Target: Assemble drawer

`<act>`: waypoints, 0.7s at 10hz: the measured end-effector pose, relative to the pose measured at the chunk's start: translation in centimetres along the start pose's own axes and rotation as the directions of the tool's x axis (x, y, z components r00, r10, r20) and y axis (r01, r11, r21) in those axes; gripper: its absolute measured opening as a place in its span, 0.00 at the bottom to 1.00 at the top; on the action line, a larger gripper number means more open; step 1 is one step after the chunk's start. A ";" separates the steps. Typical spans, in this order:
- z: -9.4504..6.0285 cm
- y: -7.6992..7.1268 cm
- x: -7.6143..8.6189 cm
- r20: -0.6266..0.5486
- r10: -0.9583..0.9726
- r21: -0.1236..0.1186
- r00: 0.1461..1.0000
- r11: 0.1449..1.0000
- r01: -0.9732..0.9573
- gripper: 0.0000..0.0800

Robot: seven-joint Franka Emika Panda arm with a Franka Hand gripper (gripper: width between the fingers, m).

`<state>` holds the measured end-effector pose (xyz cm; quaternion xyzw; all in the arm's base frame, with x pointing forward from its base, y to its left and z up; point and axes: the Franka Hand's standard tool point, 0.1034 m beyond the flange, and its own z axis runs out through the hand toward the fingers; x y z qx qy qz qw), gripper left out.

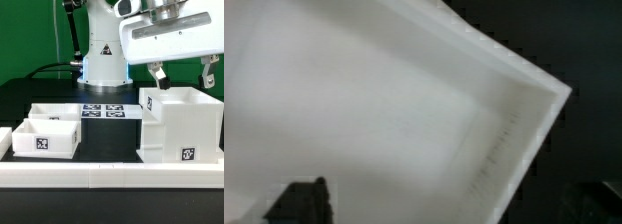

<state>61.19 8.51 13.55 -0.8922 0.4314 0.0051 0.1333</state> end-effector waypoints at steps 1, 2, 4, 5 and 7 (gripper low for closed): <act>0.0 0.0 0.0 0.000 0.000 0.000 1.000 1.000 0.000 0.81; 0.0 0.2 0.1 -0.005 -0.093 -0.014 0.996 0.996 0.093 0.81; -0.5 1.3 1.3 0.006 -0.388 -0.092 0.922 0.918 0.387 0.81; -1.1 1.2 1.8 0.008 -0.487 -0.104 0.873 0.868 0.485 0.81; -1.0 1.1 1.8 0.021 -0.624 -0.111 0.781 0.775 0.622 0.81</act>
Offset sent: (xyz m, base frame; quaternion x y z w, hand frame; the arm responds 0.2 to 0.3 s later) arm 0.0047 -0.0465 0.0086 -0.1342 0.0255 -0.3560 0.9245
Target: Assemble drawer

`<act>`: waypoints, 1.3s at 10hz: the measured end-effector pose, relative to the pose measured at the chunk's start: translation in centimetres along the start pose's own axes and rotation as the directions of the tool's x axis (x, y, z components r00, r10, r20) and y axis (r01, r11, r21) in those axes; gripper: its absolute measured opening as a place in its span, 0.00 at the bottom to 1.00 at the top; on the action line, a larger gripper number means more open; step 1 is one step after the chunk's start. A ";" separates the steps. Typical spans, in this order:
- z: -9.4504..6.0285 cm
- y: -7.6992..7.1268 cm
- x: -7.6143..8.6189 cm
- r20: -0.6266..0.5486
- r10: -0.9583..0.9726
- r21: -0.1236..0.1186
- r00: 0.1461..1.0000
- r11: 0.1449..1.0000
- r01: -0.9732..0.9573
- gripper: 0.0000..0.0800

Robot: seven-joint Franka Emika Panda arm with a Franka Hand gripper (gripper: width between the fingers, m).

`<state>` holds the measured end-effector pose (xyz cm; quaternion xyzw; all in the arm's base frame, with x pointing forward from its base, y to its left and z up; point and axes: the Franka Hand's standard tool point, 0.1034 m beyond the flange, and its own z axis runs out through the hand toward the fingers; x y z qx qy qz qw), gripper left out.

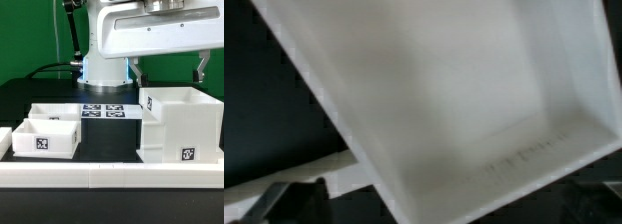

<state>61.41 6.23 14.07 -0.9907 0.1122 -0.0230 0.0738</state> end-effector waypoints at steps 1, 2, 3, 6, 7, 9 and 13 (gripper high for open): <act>0.0 0.1 0.0 0.001 -0.070 -0.001 0.998 0.998 0.070 0.81; 0.1 0.7 0.2 -0.004 -0.228 -0.003 0.974 0.974 0.228 0.81; 0.2 2.2 0.3 -0.010 -0.340 -0.010 0.940 0.940 0.340 0.81; -0.2 8.1 0.8 -0.004 -0.359 -0.030 0.933 0.933 0.359 0.81; -0.2 9.8 0.8 0.000 -0.368 -0.034 0.930 0.929 0.368 0.81; 0.1 12.7 0.5 0.012 -0.379 -0.036 0.925 0.925 0.379 0.81; 0.2 12.2 0.4 0.011 -0.352 -0.036 0.936 0.935 0.352 0.81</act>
Offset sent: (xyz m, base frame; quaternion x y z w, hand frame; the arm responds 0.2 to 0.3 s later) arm -0.0127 -0.0579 -0.0033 -0.0283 0.0045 -0.1091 0.9936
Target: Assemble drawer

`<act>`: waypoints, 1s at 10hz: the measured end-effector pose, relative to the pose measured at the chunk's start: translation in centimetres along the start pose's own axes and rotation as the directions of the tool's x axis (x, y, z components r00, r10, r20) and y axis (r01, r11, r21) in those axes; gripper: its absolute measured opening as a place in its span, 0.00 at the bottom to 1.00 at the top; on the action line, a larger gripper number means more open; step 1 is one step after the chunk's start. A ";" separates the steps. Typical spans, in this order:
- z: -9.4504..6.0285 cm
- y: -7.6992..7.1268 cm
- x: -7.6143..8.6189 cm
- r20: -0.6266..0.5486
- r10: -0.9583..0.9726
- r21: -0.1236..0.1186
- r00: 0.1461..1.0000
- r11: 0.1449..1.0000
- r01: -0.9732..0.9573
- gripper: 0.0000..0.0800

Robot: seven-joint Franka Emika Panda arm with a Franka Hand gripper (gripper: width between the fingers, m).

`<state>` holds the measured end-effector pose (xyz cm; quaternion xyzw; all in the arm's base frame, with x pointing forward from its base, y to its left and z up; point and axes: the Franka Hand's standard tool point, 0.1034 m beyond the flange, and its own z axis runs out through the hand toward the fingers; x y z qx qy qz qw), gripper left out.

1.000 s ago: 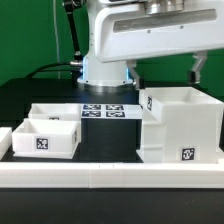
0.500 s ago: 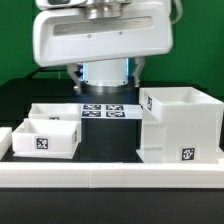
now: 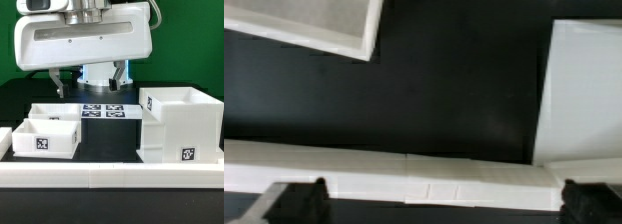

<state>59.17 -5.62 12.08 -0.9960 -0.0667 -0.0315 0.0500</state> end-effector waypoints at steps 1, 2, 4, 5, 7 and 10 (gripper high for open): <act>0.1 -0.5 0.1 0.003 0.084 -0.002 0.996 0.996 -0.084 0.81; 0.4 -0.1 -0.7 0.012 0.138 -0.007 0.990 0.990 -0.138 0.81; 2.2 0.7 -3.1 0.001 0.203 -0.030 0.979 0.979 -0.203 0.81; 3.0 1.3 -4.1 0.001 0.208 -0.038 0.978 0.977 -0.208 0.81; 4.8 2.1 -5.6 -0.018 0.203 -0.056 0.979 0.977 -0.204 0.81; 6.0 2.7 -6.1 -0.023 0.178 -0.064 0.984 0.982 -0.179 0.81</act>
Offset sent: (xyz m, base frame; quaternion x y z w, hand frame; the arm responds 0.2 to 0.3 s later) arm -0.0444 -0.0285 -0.0337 -0.0666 0.0019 0.1068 0.9920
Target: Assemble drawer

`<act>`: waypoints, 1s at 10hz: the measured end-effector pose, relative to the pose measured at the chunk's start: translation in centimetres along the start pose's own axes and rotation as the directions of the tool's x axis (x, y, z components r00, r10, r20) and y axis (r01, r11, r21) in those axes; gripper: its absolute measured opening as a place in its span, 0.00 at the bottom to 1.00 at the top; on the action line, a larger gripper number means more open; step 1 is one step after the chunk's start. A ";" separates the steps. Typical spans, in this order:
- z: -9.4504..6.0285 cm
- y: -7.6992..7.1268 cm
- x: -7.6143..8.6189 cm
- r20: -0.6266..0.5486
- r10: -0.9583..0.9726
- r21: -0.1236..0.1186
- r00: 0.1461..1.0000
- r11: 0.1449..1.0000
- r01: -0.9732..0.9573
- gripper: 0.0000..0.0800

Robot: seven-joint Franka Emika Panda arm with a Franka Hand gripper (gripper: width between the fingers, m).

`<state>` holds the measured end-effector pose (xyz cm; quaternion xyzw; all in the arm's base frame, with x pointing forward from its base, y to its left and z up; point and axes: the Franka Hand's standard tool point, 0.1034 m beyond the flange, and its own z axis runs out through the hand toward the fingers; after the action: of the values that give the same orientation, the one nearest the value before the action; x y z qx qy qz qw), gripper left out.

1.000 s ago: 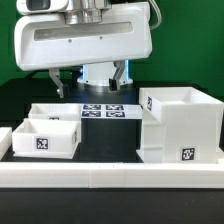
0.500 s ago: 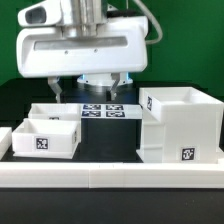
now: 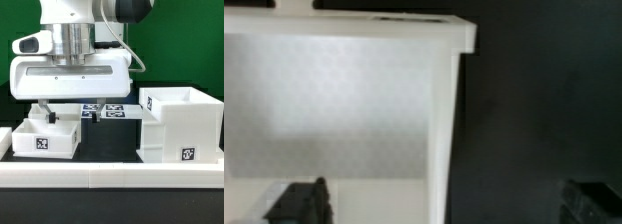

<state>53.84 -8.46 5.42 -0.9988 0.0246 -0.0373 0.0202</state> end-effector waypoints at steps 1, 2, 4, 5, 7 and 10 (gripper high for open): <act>0.0 0.0 0.0 0.000 0.000 0.000 1.000 1.000 0.000 0.81; 0.1 0.0 0.0 0.001 0.000 0.000 1.000 1.000 0.000 0.81; 0.5 0.5 -0.2 0.010 -0.005 -0.001 1.000 1.000 0.005 0.81; 1.2 0.7 -0.5 0.017 0.003 -0.003 1.000 1.000 -0.003 0.81; 2.5 0.7 -1.1 0.025 0.012 -0.003 1.000 1.000 -0.012 0.81; 4.3 0.9 -2.0 0.011 0.014 -0.017 1.000 1.000 -0.014 0.81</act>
Offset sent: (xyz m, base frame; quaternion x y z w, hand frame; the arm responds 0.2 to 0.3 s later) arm 0.0068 -0.0182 -0.0111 0.0054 -0.0236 -0.0023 0.9997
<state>52.14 -9.07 0.96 -0.9989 0.0318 -0.0314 0.0121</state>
